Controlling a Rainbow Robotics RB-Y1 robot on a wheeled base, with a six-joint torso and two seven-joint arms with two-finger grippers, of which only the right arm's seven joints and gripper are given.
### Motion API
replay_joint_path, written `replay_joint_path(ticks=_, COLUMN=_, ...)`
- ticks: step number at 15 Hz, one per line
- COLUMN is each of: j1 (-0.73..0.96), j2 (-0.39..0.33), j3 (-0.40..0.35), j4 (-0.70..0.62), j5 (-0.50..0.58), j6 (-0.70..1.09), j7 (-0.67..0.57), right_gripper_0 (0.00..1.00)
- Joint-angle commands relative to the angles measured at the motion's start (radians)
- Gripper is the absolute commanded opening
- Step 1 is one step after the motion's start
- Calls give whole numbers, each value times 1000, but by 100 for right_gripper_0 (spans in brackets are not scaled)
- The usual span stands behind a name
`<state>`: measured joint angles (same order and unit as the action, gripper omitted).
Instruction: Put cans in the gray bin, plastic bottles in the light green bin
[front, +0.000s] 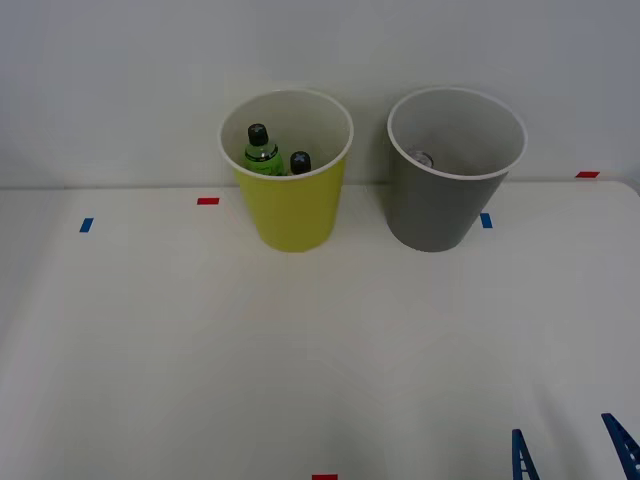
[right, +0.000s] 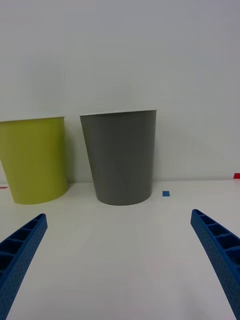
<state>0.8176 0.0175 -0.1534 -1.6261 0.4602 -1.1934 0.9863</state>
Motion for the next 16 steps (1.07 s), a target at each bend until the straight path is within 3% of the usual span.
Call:
replay_joint_path(ticks=1, j1=0, j2=0, j3=0, j4=0, j5=0, j6=0, j7=0, right_gripper_0=100)
replay_joint_path(ticks=16, j1=0, j2=0, j3=0, j4=0, j5=0, j6=0, j7=0, right_gripper_0=100)
